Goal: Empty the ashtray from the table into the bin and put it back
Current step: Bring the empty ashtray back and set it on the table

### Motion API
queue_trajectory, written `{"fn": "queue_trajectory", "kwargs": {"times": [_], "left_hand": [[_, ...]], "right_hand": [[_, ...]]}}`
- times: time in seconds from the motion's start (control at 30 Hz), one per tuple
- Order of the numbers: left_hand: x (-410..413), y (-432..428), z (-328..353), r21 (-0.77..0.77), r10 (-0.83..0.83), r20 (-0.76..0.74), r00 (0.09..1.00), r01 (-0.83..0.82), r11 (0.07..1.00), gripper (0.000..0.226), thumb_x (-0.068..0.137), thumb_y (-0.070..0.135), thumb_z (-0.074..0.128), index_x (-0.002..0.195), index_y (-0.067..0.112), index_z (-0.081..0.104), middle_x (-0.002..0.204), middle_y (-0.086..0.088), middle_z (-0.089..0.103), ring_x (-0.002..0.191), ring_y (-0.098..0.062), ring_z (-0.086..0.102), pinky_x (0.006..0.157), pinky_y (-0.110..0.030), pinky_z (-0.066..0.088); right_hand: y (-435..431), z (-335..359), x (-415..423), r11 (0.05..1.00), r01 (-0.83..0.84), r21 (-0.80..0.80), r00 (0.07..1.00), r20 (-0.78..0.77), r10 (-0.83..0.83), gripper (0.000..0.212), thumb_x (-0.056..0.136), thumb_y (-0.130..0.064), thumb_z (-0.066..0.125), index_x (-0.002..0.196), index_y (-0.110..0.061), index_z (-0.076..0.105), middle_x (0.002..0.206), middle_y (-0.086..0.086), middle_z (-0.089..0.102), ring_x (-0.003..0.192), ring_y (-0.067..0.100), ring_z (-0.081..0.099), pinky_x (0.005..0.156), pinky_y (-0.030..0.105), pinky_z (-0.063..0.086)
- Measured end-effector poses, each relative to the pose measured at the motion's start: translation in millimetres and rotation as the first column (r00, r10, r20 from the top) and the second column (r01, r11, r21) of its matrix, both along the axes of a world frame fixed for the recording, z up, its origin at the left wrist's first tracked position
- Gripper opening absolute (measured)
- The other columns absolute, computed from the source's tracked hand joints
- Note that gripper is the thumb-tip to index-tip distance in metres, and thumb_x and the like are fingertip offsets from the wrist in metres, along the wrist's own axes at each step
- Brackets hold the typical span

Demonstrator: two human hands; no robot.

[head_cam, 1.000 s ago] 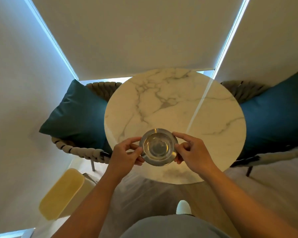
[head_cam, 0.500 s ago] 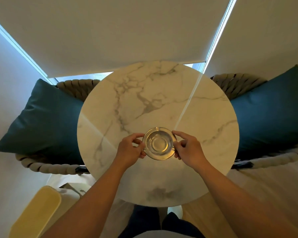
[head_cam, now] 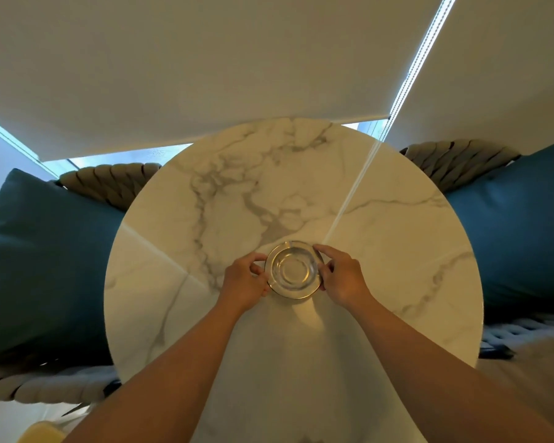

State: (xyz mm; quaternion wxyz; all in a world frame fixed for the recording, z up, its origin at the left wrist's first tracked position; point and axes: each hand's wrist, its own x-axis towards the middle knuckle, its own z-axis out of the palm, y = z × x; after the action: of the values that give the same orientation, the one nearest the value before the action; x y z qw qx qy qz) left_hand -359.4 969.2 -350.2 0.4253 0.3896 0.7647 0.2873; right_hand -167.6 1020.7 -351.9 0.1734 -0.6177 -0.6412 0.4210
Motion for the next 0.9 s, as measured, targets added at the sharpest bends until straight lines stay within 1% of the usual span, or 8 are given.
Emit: {"fn": "queue_trajectory", "kwargs": {"times": [0.07,0.13,0.2,0.23,0.4,0.6,0.73,0.9], "left_hand": [[-0.5,11.1,-9.6,0.007,0.029,-0.019,0.999,-0.029,1.0,0.03,0.082,-0.001,0.063,0.098,0.023,0.068,0.071,-0.003,0.064,0.054,-0.02,0.067,0.054,-0.022,0.057],[-1.3,18.1,-17.2,0.027,0.05,-0.024,0.998,-0.049,0.998,0.031,0.081,-0.002,0.064,0.098,0.025,0.067,0.074,-0.005,0.065,0.054,-0.021,0.069,0.052,-0.019,0.056],[-1.7,23.0,-23.2,0.038,0.073,-0.008,0.997,-0.073,0.997,0.032,0.082,0.0,0.065,0.097,0.028,0.066,0.076,-0.005,0.066,0.057,-0.024,0.072,0.061,-0.026,0.061],[-1.7,25.1,-24.9,0.04,0.082,-0.002,0.997,-0.082,0.996,0.033,0.082,0.001,0.065,0.098,0.029,0.065,0.075,-0.005,0.067,0.058,-0.024,0.073,0.063,-0.028,0.061],[-0.5,23.7,-21.5,0.028,0.101,-0.003,0.995,-0.101,0.994,0.036,0.083,0.003,0.065,0.111,0.025,0.062,0.081,-0.01,0.069,0.059,-0.023,0.073,0.052,-0.009,0.05],[4.0,3.6,-23.5,0.03,0.147,-0.064,0.987,-0.145,0.989,0.021,0.084,0.015,0.066,0.103,0.024,0.064,0.068,0.0,0.07,0.053,-0.014,0.069,0.054,-0.01,0.046],[7.8,2.0,-23.2,0.027,0.178,-0.063,0.982,-0.177,0.984,0.023,0.083,0.016,0.064,0.105,0.021,0.066,0.07,-0.001,0.071,0.062,-0.022,0.071,0.069,-0.033,0.057],[10.1,-0.5,-21.9,0.015,0.184,-0.117,0.976,-0.184,0.983,0.016,0.081,0.015,0.058,0.093,0.022,0.067,0.067,-0.001,0.071,0.07,-0.023,0.071,0.078,-0.04,0.058]], "right_hand": [[16.9,-8.8,-2.5,0.999,-0.038,0.036,0.999,0.032,0.037,0.039,0.093,-0.007,0.054,0.13,-0.017,0.062,0.08,0.01,0.072,0.068,0.02,0.063,0.085,0.031,0.052],[29.5,-16.2,-4.8,0.997,-0.065,0.052,0.996,0.063,0.061,0.041,0.091,-0.006,0.055,0.131,-0.015,0.061,0.091,0.017,0.074,0.079,0.028,0.067,0.086,0.029,0.048],[39.0,-20.4,-7.5,0.996,-0.071,0.053,0.996,0.063,0.068,0.04,0.09,-0.007,0.058,0.128,-0.014,0.062,0.097,0.019,0.074,0.088,0.032,0.068,0.088,0.032,0.048],[42.5,-22.0,-8.8,0.997,-0.066,0.05,0.996,0.062,0.063,0.037,0.089,-0.008,0.059,0.126,-0.014,0.063,0.097,0.018,0.074,0.089,0.032,0.068,0.088,0.032,0.048],[49.2,-22.6,-8.1,1.0,0.004,-0.013,0.999,0.046,-0.003,0.031,0.088,-0.014,0.063,0.119,-0.016,0.064,0.076,0.009,0.071,0.088,0.029,0.067,0.088,0.031,0.05],[42.6,-16.2,-0.1,0.998,0.067,-0.019,0.996,0.052,-0.065,0.019,0.09,-0.015,0.062,0.107,-0.012,0.07,0.076,0.009,0.07,0.077,0.021,0.063,0.074,0.021,0.042],[41.2,-18.3,-5.5,0.999,0.027,-0.038,0.997,0.077,-0.024,0.021,0.089,-0.013,0.059,0.103,-0.01,0.075,0.089,0.012,0.075,0.085,0.025,0.07,0.083,0.027,0.051],[45.7,-15.4,-10.5,0.999,0.045,-0.015,0.996,0.078,-0.044,0.027,0.09,-0.012,0.057,0.113,-0.01,0.071,0.103,0.011,0.073,0.101,0.025,0.066,0.082,0.017,0.039]]}}
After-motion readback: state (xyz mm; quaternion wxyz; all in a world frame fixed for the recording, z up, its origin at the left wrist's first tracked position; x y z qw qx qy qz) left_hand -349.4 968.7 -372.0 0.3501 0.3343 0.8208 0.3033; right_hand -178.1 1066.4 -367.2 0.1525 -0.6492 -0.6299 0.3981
